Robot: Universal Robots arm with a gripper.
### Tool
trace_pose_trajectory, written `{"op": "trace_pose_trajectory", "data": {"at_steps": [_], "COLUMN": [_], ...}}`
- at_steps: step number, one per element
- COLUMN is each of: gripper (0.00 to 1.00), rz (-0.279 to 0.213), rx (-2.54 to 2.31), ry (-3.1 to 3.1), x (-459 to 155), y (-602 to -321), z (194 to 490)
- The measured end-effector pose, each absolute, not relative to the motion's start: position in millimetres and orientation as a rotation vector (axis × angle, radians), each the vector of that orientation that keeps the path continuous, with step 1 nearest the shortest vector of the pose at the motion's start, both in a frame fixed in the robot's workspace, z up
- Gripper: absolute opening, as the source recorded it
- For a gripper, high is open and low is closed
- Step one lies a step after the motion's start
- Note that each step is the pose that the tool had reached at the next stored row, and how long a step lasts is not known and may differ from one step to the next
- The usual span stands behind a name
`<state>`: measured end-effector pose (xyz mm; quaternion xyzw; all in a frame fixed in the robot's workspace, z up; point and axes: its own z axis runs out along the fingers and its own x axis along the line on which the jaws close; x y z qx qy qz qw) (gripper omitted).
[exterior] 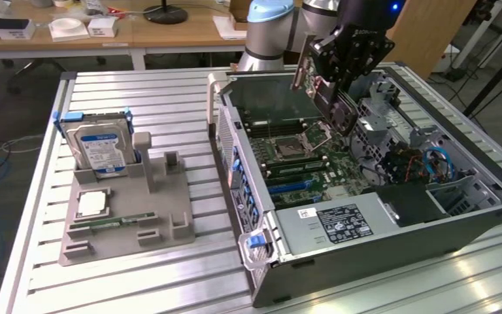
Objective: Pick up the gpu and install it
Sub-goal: 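Insert the gpu into the slot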
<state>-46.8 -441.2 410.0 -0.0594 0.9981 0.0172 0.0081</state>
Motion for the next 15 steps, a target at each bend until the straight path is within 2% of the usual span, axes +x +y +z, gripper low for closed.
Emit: {"op": "trace_pose_trajectory", "data": {"at_steps": [15], "gripper": [0.26], "rz": [0.054], "rx": [-0.222], "ry": [3.117], "x": [-46.8], "y": [-441.1], "z": [410.0]}}
